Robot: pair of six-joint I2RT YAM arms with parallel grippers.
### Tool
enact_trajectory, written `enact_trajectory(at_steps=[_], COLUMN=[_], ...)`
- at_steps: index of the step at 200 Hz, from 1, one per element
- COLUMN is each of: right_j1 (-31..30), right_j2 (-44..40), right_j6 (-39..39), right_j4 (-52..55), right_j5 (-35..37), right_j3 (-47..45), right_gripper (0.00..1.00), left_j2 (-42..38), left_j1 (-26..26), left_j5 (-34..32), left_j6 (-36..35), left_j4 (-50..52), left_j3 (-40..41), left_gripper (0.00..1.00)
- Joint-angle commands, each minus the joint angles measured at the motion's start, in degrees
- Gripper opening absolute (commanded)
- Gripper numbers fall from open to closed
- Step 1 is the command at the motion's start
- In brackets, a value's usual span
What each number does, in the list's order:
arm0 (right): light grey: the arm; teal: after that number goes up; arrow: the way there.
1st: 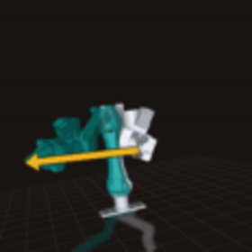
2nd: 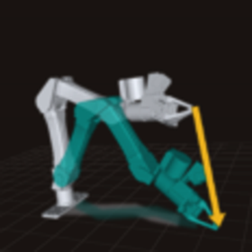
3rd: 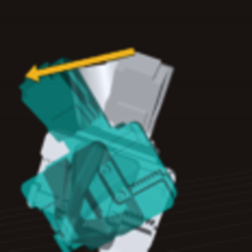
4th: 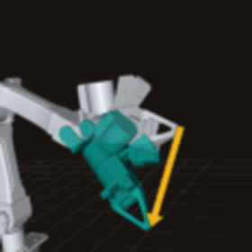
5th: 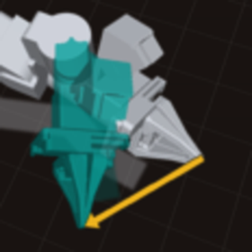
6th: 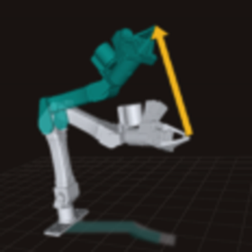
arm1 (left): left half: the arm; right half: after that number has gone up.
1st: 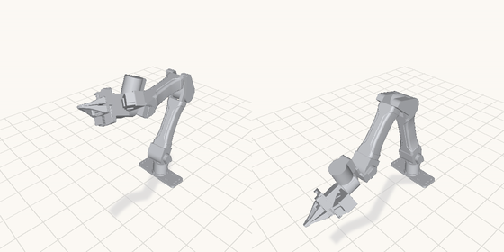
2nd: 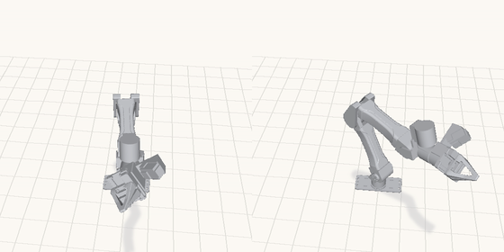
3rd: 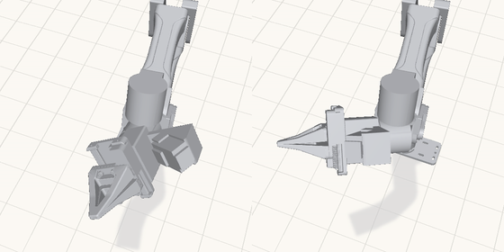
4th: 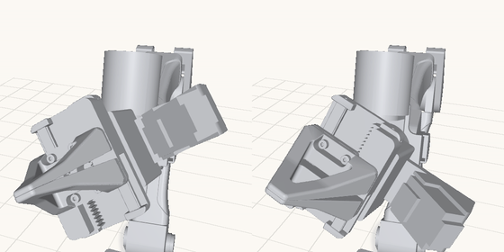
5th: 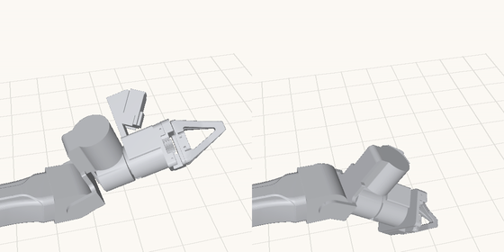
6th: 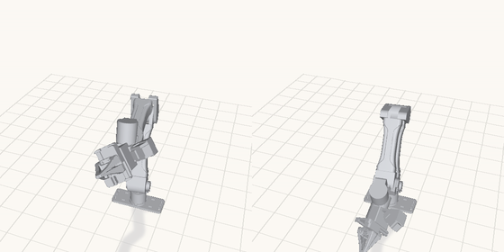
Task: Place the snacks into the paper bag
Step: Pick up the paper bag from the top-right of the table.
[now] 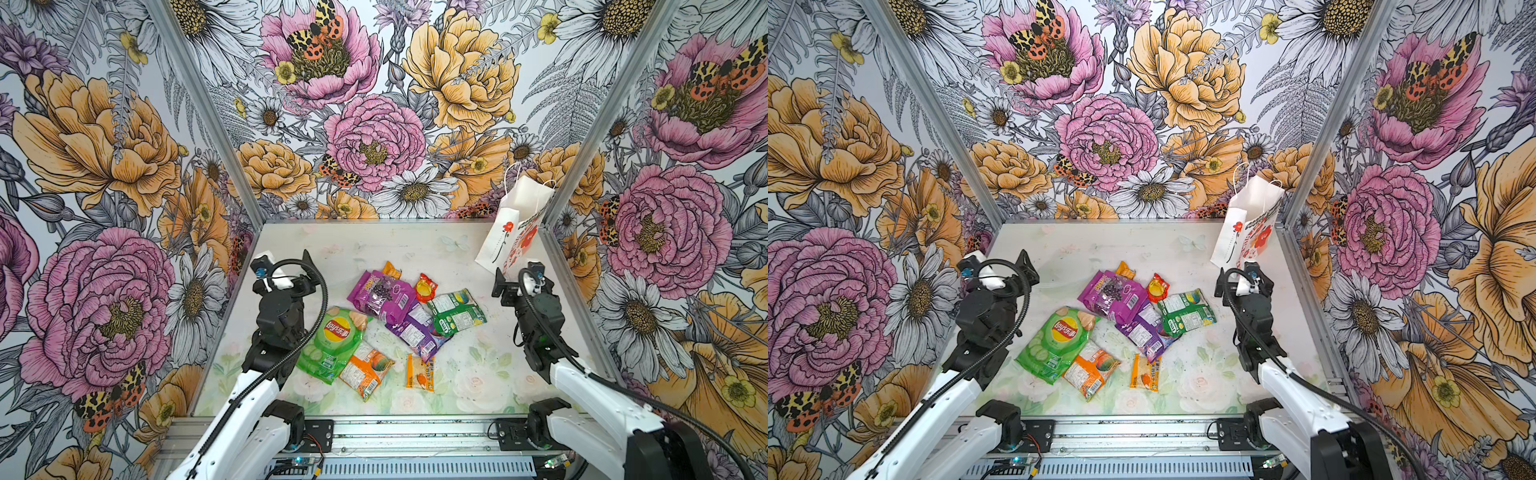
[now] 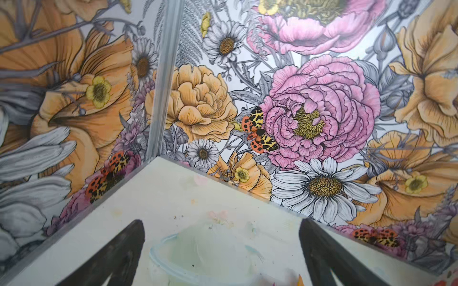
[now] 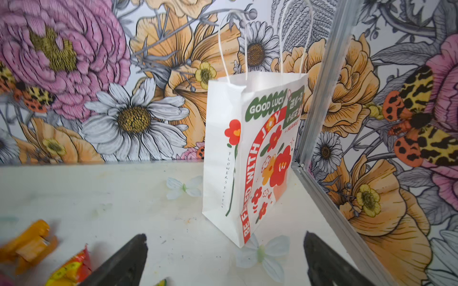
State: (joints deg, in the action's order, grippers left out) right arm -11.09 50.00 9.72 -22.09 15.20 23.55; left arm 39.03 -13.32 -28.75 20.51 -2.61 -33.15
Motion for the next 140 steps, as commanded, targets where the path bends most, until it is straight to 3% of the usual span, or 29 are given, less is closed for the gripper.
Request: enact_trajectory(at_steps=[1,15,33,43,58,81,140], right_j1=[1.9,3.0,4.2,5.1,5.1,4.9,-0.1], right_j2=[-5.5,-7.2,-11.2,-13.4,-15.6,-16.0,-10.3], right_j6=[15.2,21.4,36.0,35.9,34.7,33.1,30.5], right_j4=[21.8,28.7,32.1,29.1,30.2,36.8,40.9], right_j5=[-3.8,-6.3,-3.9,-7.4,-8.4,-6.2,-1.3], right_j3=[7.4,9.3,6.0,3.4,2.7,4.4,11.5], right_gripper=[1.00,1.00,1.00,1.00,0.98,0.98,0.94], left_j2=[-6.9,-14.1,-23.9,-28.0,-31.0,-28.1,-8.0], left_j1=[3.5,3.7,3.6,3.7,3.7,1.1,-19.6], left_j5=[2.5,6.6,16.0,19.1,18.4,15.0,9.9], left_j6=[19.6,23.9,22.4,22.8,21.1,18.1,11.6], left_j4=[19.9,18.5,7.5,5.4,13.7,25.2,28.5], left_j3=[0.0,4.5,13.1,15.5,12.8,7.4,2.1], left_gripper=[0.99,0.99,0.99,0.99,0.99,0.99,0.99])
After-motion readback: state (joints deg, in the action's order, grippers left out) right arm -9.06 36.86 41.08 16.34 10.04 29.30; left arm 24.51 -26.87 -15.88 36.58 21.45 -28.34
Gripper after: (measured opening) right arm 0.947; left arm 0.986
